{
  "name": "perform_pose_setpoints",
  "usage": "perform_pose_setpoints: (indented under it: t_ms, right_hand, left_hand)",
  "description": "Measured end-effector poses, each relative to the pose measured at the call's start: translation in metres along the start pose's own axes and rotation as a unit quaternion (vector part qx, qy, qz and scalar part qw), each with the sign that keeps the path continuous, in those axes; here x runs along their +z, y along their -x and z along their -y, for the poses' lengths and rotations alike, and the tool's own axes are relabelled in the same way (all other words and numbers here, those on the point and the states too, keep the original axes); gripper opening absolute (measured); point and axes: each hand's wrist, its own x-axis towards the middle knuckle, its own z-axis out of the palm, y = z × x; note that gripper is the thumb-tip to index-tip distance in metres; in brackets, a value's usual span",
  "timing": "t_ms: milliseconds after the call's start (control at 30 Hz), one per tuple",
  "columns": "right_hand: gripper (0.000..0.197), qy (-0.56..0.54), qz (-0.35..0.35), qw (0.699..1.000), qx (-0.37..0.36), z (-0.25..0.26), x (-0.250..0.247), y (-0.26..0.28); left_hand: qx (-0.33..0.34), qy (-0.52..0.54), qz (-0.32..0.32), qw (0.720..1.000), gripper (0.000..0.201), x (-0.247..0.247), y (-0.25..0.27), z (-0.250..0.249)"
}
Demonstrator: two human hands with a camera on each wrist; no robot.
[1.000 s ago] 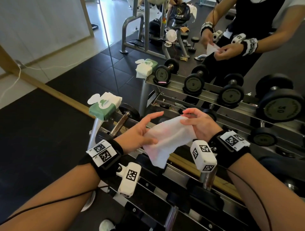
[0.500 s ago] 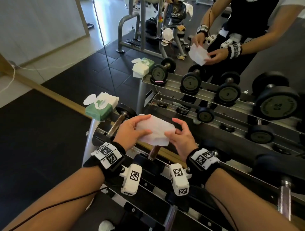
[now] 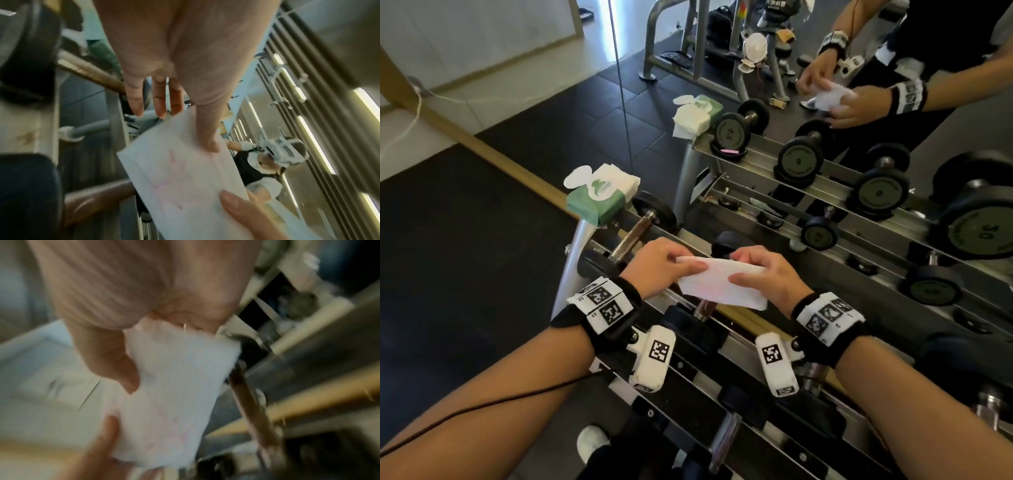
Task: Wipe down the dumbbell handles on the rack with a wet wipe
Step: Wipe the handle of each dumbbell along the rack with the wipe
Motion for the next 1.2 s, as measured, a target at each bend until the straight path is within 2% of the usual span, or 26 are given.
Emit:
perform_pose_setpoints:
  t_ms: [67, 133, 200, 267, 300, 367, 433, 500, 567, 633, 667, 700, 767, 833, 1000, 1067, 1167, 1200]
  right_hand:
    - [0.009, -0.185, 0.044, 0.978, 0.081, -0.01, 0.006, 0.0]
    - [0.011, -0.23, 0.062, 0.962, 0.132, -0.021, 0.014, 0.0]
    - [0.013, -0.173, 0.061, 0.973, 0.142, -0.025, 0.017, -0.005]
    - [0.016, -0.069, 0.051, 0.99, 0.115, -0.024, 0.013, -0.012]
    - [0.018, -0.031, 0.048, 0.995, 0.087, -0.022, 0.009, -0.017]
    - [0.034, 0.013, 0.048, 0.999, 0.007, -0.022, -0.004, -0.028]
    - [0.047, 0.095, 0.019, 0.993, -0.073, -0.022, -0.011, -0.037]
    - [0.056, 0.262, 0.014, 0.952, -0.156, -0.026, -0.011, -0.047]
    - [0.068, 0.426, 0.081, 0.878, -0.204, -0.037, -0.002, -0.055]
    - [0.075, 0.514, 0.142, 0.826, -0.182, -0.054, 0.011, -0.057]
    - [0.073, 0.529, 0.165, 0.82, -0.145, -0.064, 0.017, -0.057]
    - [0.067, 0.533, 0.171, 0.821, -0.113, -0.07, 0.02, -0.055]
    - [0.057, 0.512, 0.162, 0.841, -0.062, -0.079, 0.023, -0.054]
    - [0.061, 0.528, 0.163, 0.829, -0.088, -0.081, 0.026, -0.053]
    - [0.06, 0.517, 0.25, 0.811, -0.115, -0.077, 0.032, -0.043]
    - [0.058, 0.547, 0.24, 0.794, -0.11, -0.069, 0.028, -0.051]
    - [0.052, 0.594, 0.183, 0.782, -0.044, -0.053, 0.017, -0.072]
    - [0.055, 0.594, 0.177, 0.784, -0.044, -0.051, 0.016, -0.072]
  left_hand:
    - [-0.022, 0.054, 0.018, 0.998, 0.016, 0.006, 0.004, 0.007]
    - [-0.049, 0.081, 0.001, 0.996, 0.018, 0.012, 0.007, 0.015]
    - [-0.077, 0.087, -0.037, 0.993, 0.019, 0.016, 0.01, 0.024]
    - [-0.101, 0.089, -0.064, 0.989, 0.019, 0.017, 0.016, 0.033]
    - [-0.107, 0.09, -0.068, 0.988, 0.019, 0.017, 0.02, 0.038]
    - [-0.115, 0.09, -0.062, 0.987, 0.023, 0.018, 0.03, 0.05]
    - [-0.12, 0.091, -0.052, 0.987, 0.025, 0.021, 0.038, 0.06]
    - [-0.123, 0.094, -0.051, 0.987, 0.023, 0.025, 0.042, 0.069]
    - [-0.127, 0.101, -0.045, 0.986, 0.02, 0.03, 0.043, 0.076]
    - [-0.132, 0.103, -0.031, 0.985, 0.023, 0.035, 0.044, 0.079]
    - [-0.133, 0.101, -0.022, 0.986, 0.026, 0.038, 0.044, 0.08]
    - [-0.133, 0.096, -0.012, 0.986, 0.03, 0.04, 0.043, 0.08]
    - [-0.133, 0.083, 0.0, 0.988, 0.034, 0.045, 0.042, 0.079]
    - [-0.137, 0.067, 0.005, 0.988, 0.037, 0.048, 0.041, 0.077]
    - [-0.149, 0.004, 0.009, 0.989, 0.046, 0.051, 0.035, 0.075]
    - [-0.162, -0.012, 0.014, 0.987, 0.055, 0.051, 0.033, 0.077]
    - [-0.182, -0.01, 0.03, 0.983, 0.066, 0.05, 0.03, 0.082]
    - [-0.186, -0.001, 0.034, 0.982, 0.066, 0.05, 0.03, 0.084]
